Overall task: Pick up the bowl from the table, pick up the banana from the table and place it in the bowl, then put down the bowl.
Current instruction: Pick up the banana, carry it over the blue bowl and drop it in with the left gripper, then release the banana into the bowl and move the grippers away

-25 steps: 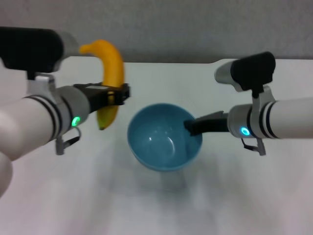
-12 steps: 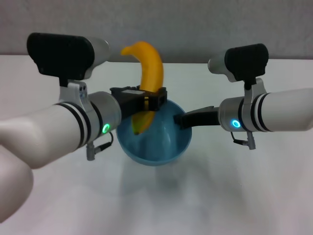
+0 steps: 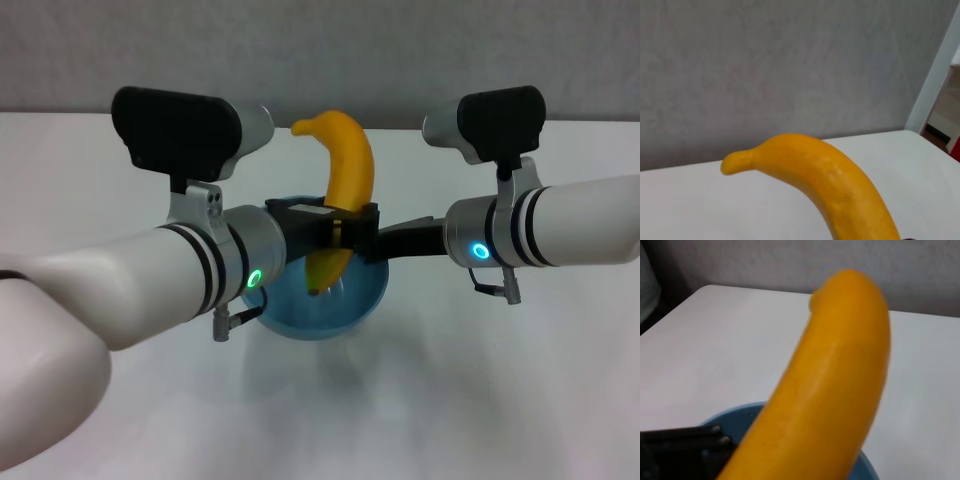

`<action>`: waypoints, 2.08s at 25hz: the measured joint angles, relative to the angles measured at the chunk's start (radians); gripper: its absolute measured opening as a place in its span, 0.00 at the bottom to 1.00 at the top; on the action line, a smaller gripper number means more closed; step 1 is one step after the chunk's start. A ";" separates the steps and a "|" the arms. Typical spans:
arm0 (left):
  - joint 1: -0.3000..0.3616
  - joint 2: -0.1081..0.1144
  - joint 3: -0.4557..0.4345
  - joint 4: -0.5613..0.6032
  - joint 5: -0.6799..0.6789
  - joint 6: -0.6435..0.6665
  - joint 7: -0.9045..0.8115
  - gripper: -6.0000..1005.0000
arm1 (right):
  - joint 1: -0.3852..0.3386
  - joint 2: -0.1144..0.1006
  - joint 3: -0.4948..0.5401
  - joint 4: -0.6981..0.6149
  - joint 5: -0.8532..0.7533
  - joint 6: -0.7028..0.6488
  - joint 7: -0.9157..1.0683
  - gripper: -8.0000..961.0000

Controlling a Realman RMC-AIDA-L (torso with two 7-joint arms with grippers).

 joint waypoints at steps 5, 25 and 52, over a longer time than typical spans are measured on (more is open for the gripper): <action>-0.009 0.003 -0.001 0.023 -0.004 -0.005 0.012 0.52 | 0.000 -0.001 0.001 0.000 -0.002 0.004 0.000 0.11; 0.065 0.003 -0.067 -0.042 0.092 -0.004 0.036 0.89 | -0.009 -0.006 0.016 -0.044 -0.030 0.033 0.000 0.12; 0.141 -0.002 -0.281 0.510 0.274 -0.699 0.027 0.89 | 0.146 -0.003 0.171 -0.287 -0.133 0.059 -0.043 0.14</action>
